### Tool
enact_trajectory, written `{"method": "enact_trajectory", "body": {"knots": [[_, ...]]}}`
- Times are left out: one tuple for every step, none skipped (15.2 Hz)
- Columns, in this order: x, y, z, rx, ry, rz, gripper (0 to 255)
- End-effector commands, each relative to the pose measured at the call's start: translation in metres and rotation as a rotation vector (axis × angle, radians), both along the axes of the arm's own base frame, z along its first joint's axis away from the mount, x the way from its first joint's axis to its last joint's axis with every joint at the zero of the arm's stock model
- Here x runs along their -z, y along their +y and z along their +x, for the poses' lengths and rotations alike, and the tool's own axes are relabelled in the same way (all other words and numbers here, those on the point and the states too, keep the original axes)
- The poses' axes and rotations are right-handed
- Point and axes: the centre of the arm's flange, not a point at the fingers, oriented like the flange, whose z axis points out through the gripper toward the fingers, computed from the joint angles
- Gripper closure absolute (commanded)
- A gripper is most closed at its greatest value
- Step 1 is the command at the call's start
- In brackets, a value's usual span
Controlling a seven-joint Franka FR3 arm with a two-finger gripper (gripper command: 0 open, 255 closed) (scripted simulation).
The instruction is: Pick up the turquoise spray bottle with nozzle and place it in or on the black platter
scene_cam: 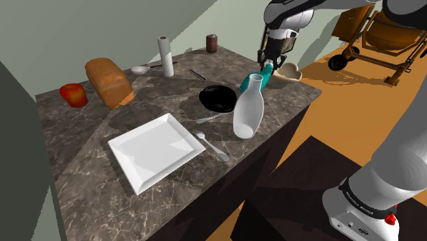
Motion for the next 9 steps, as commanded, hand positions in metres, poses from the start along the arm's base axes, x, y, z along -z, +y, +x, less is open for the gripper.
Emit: {"method": "enact_trajectory", "body": {"knots": [[-0.011,0.001,-0.001,0.0,0.0,0.0,255],[-0.016,0.001,-0.001,0.0,0.0,0.0,255],[-0.022,0.001,-0.001,0.0,0.0,0.0,255],[-0.027,0.001,-0.001,0.0,0.0,0.0,255],[-0.032,0.001,-0.001,0.0,0.0,0.0,255],[-0.037,0.001,-0.001,0.0,0.0,0.0,255],[-0.043,0.001,-0.001,0.0,0.0,0.0,255],[-0.048,0.001,-0.001,0.0,0.0,0.0,255],[-0.053,0.001,-0.001,0.0,0.0,0.0,255]]}}
